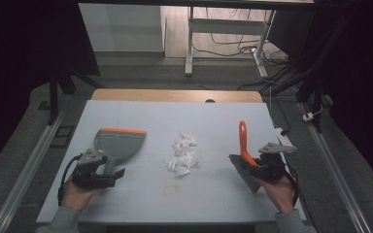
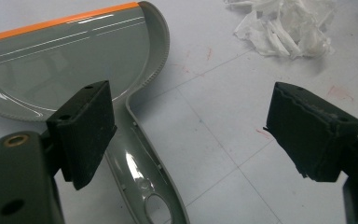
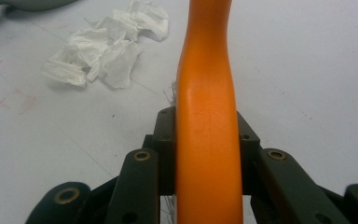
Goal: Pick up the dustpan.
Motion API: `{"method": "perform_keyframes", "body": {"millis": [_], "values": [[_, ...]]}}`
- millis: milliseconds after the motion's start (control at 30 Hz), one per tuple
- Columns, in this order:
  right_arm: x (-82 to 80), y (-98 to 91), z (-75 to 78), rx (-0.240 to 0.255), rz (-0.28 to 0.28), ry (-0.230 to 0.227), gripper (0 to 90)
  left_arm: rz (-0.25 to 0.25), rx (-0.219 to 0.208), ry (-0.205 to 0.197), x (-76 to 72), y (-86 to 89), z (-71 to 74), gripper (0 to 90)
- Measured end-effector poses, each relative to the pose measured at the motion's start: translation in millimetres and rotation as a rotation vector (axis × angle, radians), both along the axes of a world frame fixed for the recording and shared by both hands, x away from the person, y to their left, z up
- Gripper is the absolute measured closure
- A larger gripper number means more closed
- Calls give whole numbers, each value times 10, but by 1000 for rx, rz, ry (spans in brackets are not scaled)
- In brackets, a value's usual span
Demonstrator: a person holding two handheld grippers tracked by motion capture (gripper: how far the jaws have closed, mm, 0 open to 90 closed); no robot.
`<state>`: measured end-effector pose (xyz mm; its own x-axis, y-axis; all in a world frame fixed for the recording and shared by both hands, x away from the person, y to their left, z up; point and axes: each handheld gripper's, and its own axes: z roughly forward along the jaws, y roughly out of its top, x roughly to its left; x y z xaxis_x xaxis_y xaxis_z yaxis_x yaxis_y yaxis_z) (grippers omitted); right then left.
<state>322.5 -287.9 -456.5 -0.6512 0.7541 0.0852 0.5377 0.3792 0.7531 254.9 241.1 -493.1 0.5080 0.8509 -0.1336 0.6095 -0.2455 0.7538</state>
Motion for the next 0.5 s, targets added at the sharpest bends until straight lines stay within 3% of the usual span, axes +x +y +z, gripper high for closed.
{"method": "perform_keyframes", "body": {"millis": [500], "values": [[-29, 9, 40, 11, 9, -25, 703, -12, 6, 4, 5, -23, 18, 166]]}}
